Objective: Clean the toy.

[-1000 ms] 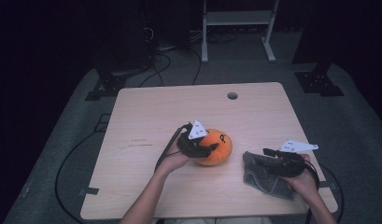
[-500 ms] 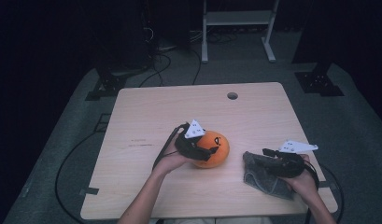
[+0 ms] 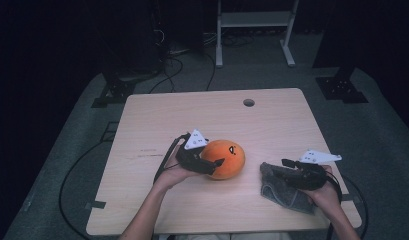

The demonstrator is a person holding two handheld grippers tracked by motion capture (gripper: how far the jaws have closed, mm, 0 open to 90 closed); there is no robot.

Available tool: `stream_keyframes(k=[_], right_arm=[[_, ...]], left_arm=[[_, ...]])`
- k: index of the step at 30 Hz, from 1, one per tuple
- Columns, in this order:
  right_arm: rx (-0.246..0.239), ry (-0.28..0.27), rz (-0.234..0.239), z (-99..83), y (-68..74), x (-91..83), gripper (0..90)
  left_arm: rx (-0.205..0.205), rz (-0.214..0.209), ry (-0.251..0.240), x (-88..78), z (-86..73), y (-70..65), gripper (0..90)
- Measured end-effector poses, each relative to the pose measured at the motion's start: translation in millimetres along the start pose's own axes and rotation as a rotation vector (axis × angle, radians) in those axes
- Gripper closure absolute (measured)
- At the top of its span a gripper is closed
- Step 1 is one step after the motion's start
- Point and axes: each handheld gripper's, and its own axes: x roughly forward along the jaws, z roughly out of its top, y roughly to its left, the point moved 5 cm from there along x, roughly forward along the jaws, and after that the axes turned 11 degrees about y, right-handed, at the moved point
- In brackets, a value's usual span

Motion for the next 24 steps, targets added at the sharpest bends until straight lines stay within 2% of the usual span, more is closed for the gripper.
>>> stream_keyframes(k=[13,24], right_arm=[[0.005,0.002,0.0,-0.8,-0.6,-0.3,40.2],[0.015,-0.001,0.003,-1.0,-0.9,-1.3,39.2]], left_arm=[[-0.033,0.007,-0.012,-13.1,-13.4,5.3,9.7],[-0.061,0.022,-0.013,-22.3,-33.3,8.2,9.0]])
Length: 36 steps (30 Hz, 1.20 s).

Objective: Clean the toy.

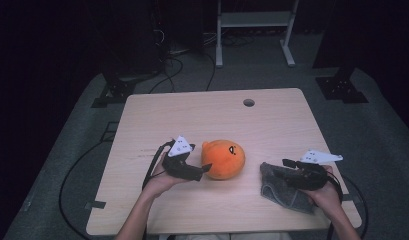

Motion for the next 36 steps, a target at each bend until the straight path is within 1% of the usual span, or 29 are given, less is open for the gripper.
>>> stream_keyframes(k=[6,14,18,25,30,36], right_arm=[[0.004,0.003,0.004,-0.3,-0.1,0.2,38.8],[0.01,0.001,0.011,-1.0,0.0,-0.8,38.4],[0.01,0.001,0.016,-1.1,0.4,-0.9,38.3],[0.01,0.005,0.017,-1.3,0.9,-0.3,38.2],[0.009,0.009,0.018,-2.1,1.5,0.0,38.2],[0.002,0.008,0.02,-3.6,2.7,-0.5,38.2]], left_arm=[[-0.023,0.008,-0.001,-4.7,-10.8,3.1,8.8],[-0.041,0.022,0.001,-10.3,-24.1,6.0,8.5],[-0.052,0.028,0.001,-10.6,-30.3,6.7,8.5],[-0.074,0.038,0.016,-11.3,-45.6,8.2,8.1],[-0.079,0.054,0.027,-13.4,-56.4,8.2,8.0],[-0.073,0.076,0.043,-17.1,-68.6,4.5,8.1]])
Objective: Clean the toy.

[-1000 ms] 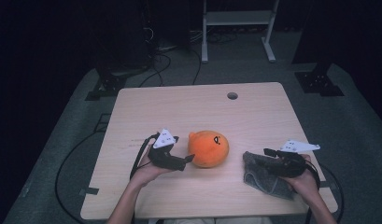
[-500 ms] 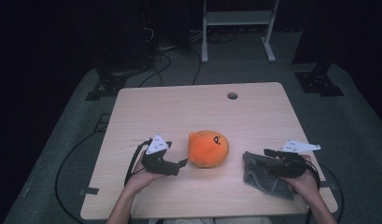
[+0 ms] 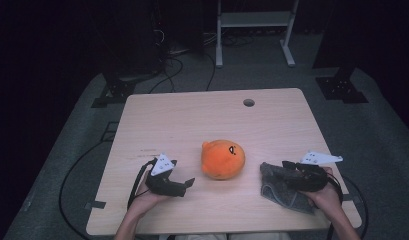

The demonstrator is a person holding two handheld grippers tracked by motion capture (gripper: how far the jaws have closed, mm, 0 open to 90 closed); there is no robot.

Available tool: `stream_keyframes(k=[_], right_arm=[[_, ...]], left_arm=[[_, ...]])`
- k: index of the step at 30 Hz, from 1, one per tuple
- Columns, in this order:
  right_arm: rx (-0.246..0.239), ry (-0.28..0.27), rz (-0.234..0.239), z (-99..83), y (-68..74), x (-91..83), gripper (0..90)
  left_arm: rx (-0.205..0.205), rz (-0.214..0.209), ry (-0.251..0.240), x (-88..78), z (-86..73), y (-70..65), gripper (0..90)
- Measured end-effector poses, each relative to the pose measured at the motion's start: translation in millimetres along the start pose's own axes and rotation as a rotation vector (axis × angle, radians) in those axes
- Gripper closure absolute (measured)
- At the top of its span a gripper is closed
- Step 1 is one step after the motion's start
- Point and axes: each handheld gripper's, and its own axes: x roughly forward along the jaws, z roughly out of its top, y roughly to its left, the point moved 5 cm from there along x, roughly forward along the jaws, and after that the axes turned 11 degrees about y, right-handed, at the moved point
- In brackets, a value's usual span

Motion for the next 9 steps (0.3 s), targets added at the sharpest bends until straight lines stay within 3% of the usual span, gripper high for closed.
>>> stream_keyframes(k=[9], right_arm=[[0.011,-0.01,0.008,-5.0,-0.5,-2.6,38.3]], left_arm=[[-0.006,0.009,0.015,1.0,-9.0,1.1,8.2]])
